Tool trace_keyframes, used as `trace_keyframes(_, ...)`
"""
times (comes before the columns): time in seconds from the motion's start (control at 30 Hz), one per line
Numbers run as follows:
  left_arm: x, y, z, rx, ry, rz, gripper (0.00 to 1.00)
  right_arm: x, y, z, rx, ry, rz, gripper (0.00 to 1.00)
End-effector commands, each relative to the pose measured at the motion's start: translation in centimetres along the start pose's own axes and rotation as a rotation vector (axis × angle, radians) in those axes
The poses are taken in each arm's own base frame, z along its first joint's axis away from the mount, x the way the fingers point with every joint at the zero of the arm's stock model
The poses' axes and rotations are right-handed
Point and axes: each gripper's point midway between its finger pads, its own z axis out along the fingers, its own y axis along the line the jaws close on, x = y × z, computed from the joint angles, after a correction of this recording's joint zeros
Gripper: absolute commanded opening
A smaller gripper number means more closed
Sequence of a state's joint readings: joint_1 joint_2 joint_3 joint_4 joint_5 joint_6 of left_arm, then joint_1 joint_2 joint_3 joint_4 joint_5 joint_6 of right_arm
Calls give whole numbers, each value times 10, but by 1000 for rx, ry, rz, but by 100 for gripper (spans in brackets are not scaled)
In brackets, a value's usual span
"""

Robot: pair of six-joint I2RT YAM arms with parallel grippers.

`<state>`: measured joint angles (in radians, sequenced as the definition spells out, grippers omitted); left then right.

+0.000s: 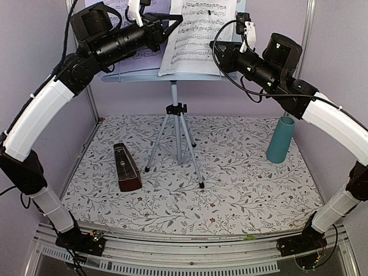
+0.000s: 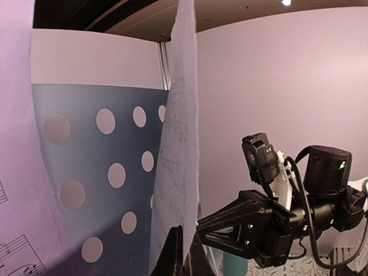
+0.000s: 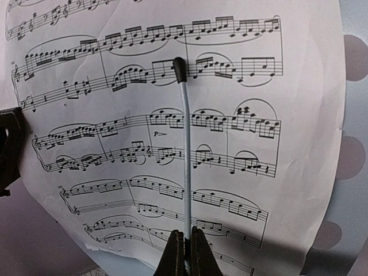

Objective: Set up the instrument practice props
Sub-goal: Place the sheet music on the music stand.

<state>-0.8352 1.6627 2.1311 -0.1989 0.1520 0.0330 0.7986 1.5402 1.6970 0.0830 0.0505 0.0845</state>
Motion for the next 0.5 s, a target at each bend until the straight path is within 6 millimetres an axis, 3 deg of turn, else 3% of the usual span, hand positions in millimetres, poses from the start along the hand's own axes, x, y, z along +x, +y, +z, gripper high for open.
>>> trace_keyframes(0.0,-15,-9,-3,35,-55,-11,0,-12,13,0,-30,-29,-4,0)
trace_keyframes(0.47,-4,9,-4,-51,-29,-36,0,-13,13,-9,-34,-48,2,0)
